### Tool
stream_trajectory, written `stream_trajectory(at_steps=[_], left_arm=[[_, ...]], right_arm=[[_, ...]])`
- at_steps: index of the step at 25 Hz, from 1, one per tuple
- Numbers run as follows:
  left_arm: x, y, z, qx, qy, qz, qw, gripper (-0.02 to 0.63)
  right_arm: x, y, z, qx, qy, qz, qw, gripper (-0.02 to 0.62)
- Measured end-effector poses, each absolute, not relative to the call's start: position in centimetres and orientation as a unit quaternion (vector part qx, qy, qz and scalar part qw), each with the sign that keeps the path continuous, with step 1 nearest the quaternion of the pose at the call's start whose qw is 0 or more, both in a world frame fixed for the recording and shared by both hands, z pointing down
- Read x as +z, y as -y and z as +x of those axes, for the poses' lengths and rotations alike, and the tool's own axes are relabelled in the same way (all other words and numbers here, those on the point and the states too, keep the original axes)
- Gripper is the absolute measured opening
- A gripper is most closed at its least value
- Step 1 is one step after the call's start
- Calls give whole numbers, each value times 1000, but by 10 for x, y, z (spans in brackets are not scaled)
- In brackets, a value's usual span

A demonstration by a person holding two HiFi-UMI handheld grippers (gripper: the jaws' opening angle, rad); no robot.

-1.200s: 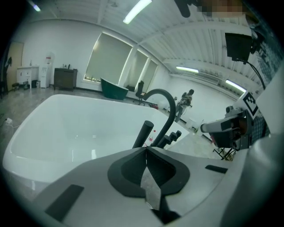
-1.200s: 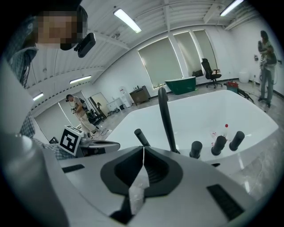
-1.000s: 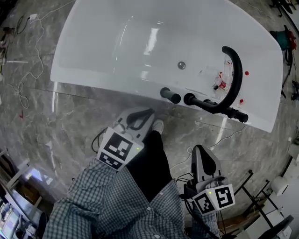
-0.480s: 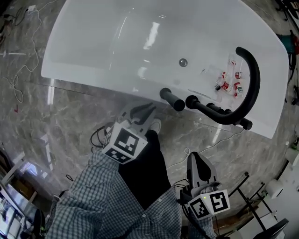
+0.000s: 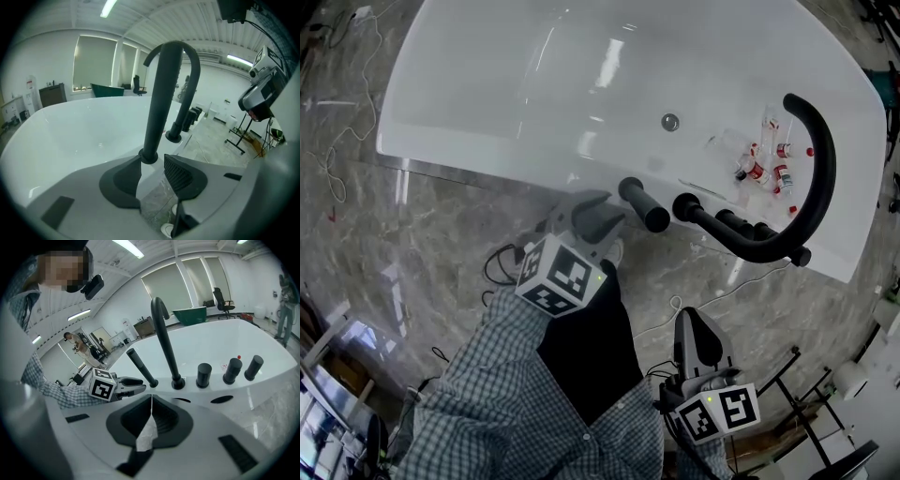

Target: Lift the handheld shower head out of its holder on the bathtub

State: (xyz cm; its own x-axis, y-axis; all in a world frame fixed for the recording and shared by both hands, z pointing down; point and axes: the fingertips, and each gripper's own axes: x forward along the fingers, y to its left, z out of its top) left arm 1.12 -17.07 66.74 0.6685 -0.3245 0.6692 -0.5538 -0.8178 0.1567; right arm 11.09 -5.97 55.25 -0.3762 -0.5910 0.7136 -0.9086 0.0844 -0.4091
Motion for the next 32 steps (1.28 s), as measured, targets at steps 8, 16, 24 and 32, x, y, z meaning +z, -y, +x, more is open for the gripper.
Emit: stream_trajectory(at_steps=[8,16,24,32], left_arm=[[677,180,27,316,246,898,181,149],[681,192,40,298,270,900,167,155],[689,196,51,303,279,899,150,155],[691,202,49,319,289,893,131,144]], right_arm=[[561,58,121,436,707,526,185,18],[571,56,131,447,701,525,183,18],[576,51,130,457,698,520,182,18],[580,45,129,463,694,521,180,18]])
